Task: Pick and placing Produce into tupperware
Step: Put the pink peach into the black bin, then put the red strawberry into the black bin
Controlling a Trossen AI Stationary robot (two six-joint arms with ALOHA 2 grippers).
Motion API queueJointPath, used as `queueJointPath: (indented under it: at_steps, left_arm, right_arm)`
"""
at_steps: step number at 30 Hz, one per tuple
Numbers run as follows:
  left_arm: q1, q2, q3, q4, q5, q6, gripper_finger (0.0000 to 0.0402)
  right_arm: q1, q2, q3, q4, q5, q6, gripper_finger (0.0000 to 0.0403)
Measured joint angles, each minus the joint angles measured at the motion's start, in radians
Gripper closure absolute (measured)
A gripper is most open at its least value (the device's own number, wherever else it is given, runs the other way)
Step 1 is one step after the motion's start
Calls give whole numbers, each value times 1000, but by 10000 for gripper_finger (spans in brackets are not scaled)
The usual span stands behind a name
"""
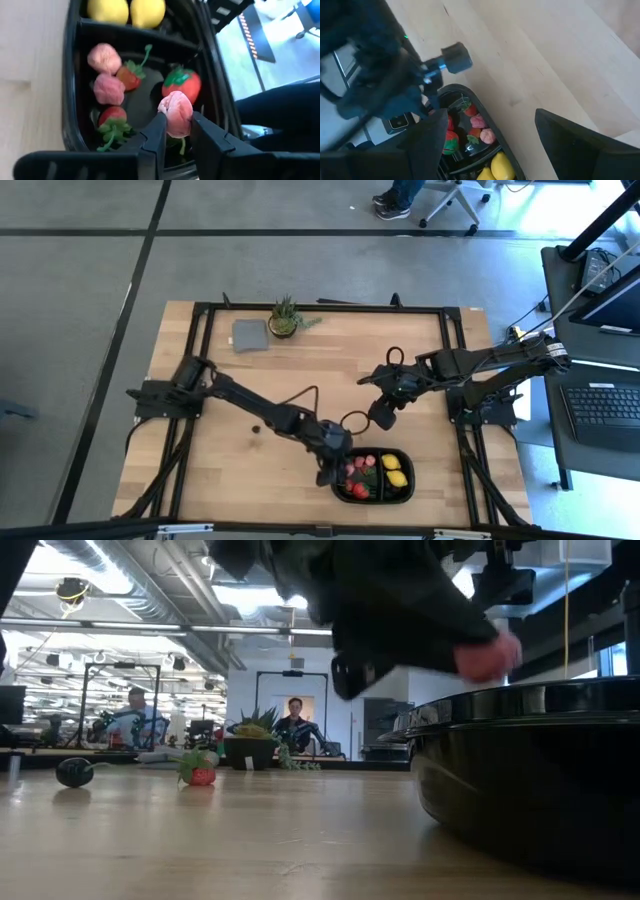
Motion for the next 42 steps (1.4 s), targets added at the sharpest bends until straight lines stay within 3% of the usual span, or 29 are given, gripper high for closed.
queueJointPath:
  at_steps: [5, 10, 15, 21, 24, 30, 34, 39, 42]
  left_arm:
    - [10, 27, 3, -13, 4, 0, 310]
    - [31, 15, 3, -24, 85, -5, 277]
    - [53, -3, 5, -17, 157, -32, 204]
    - [80, -8, 4, -52, 150, -35, 111]
    - [107, -74, 2, -197, 131, 9, 87]
    - [149, -268, 4, -652, -119, 8, 76]
    - [163, -360, 4, -893, -193, -29, 82]
    - [150, -398, 3, -998, -212, -80, 82]
    - [146, -391, 3, -1025, -240, -200, 79]
  right_arm:
    - [0, 0, 0, 3, 0, 0, 100]
    - [0, 0, 0, 3, 0, 0, 100]
    - [0, 0, 0, 4, 0, 0, 100]
    - [0, 0, 0, 1, 0, 0, 100]
    - [0, 0, 0, 5, 0, 0, 100]
    - [0, 0, 0, 6, 1, -1, 100]
    - [0, 0, 0, 7, 9, -2, 100]
    - [0, 0, 0, 13, 24, -3, 100]
    - [0, 0, 0, 14, 25, -4, 100]
